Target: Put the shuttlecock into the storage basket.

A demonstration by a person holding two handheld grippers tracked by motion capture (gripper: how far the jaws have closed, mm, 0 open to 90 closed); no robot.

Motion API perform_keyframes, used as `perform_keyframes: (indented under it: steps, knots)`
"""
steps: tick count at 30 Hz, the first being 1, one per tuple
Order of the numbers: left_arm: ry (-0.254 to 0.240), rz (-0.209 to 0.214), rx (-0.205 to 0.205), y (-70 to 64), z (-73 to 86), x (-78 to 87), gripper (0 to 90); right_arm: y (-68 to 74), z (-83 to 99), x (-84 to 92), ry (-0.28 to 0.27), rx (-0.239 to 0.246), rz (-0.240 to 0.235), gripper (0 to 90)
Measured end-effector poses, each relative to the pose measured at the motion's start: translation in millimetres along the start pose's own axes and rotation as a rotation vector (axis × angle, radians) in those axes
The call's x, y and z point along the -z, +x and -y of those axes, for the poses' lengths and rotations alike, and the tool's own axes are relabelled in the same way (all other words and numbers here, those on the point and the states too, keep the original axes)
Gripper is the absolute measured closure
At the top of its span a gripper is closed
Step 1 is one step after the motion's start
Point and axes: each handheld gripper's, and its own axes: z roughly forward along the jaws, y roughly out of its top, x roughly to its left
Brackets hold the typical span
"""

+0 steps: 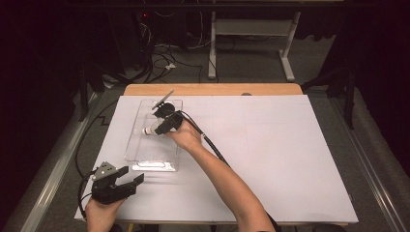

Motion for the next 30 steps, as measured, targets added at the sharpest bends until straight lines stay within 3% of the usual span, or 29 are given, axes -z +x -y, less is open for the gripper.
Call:
perform_keyframes:
  steps: [19,30]
  knots:
    - [0.003,0.007,0.0,0.4,-0.4,-1.2,31.8,-10.4,8.4,4.0,0.043,-0.039,0.007,67.5]
    - [0.005,0.008,-0.002,0.6,-0.4,-1.3,31.8,-14.8,12.6,11.7,0.029,-0.045,0.009,67.6]
